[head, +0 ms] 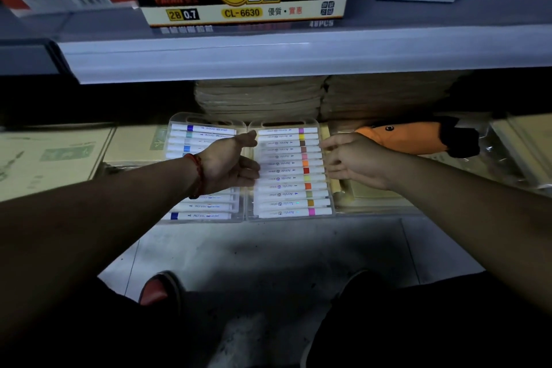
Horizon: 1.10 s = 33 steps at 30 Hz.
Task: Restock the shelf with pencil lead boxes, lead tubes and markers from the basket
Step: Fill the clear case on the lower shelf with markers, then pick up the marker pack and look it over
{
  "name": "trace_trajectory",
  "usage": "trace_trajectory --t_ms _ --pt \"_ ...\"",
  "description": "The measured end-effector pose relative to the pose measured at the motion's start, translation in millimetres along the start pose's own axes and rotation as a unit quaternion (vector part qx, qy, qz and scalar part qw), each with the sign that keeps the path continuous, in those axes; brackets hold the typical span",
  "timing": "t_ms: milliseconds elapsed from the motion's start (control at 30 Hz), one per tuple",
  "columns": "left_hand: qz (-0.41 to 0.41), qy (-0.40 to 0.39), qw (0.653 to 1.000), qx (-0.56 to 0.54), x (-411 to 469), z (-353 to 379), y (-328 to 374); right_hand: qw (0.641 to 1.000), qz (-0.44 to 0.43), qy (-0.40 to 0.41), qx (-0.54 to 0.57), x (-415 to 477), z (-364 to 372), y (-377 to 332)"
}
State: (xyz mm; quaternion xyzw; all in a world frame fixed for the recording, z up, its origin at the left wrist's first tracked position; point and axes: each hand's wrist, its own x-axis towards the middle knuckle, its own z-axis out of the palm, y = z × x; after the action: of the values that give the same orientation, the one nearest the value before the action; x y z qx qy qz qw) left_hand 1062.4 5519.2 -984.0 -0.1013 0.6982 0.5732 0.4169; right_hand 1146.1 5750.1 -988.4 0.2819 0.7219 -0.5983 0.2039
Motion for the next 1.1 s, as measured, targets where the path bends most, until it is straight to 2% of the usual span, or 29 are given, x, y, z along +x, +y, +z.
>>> trace_trajectory --t_ms 100,200,267,300,367,400,433,500,767,967,1100 --pt "0.033 0.024 0.997 0.068 -11 -2 2 0.998 0.0 0.002 -0.06 -9 5 -1" --pt "0.104 0.068 0.975 0.187 -22 -17 1 0.994 0.012 0.024 -0.107 -21 13 2" --pt "0.122 0.136 0.938 0.296 -29 -36 -1 0.99 0.028 0.029 -0.136 -32 18 6" --pt "0.114 0.18 0.907 0.365 -34 -46 -4 0.987 0.036 0.032 -0.152 -36 20 9" --pt "0.046 0.276 0.841 0.462 -45 -66 -11 0.983 0.054 0.041 -0.172 -43 24 17" --pt "0.0 0.297 0.84 0.454 -52 -73 -17 0.982 0.065 0.04 -0.171 -45 26 22" --pt "-0.028 0.294 0.857 0.422 -59 -79 -21 0.983 0.073 0.034 -0.166 -48 29 25" --pt "-0.027 0.251 0.9 0.355 -64 -91 -31 0.986 0.081 0.02 -0.148 -50 36 30" --pt "0.039 0.186 0.961 0.2 -84 -113 -33 0.993 0.044 0.036 -0.106 -62 43 13" --pt "0.096 0.114 0.968 0.199 -119 -85 -16 0.998 0.016 -0.048 0.025 -81 58 -10" --pt "0.139 0.125 0.961 0.202 -146 -64 -10 0.998 -0.058 -0.021 0.002 -108 84 -32"
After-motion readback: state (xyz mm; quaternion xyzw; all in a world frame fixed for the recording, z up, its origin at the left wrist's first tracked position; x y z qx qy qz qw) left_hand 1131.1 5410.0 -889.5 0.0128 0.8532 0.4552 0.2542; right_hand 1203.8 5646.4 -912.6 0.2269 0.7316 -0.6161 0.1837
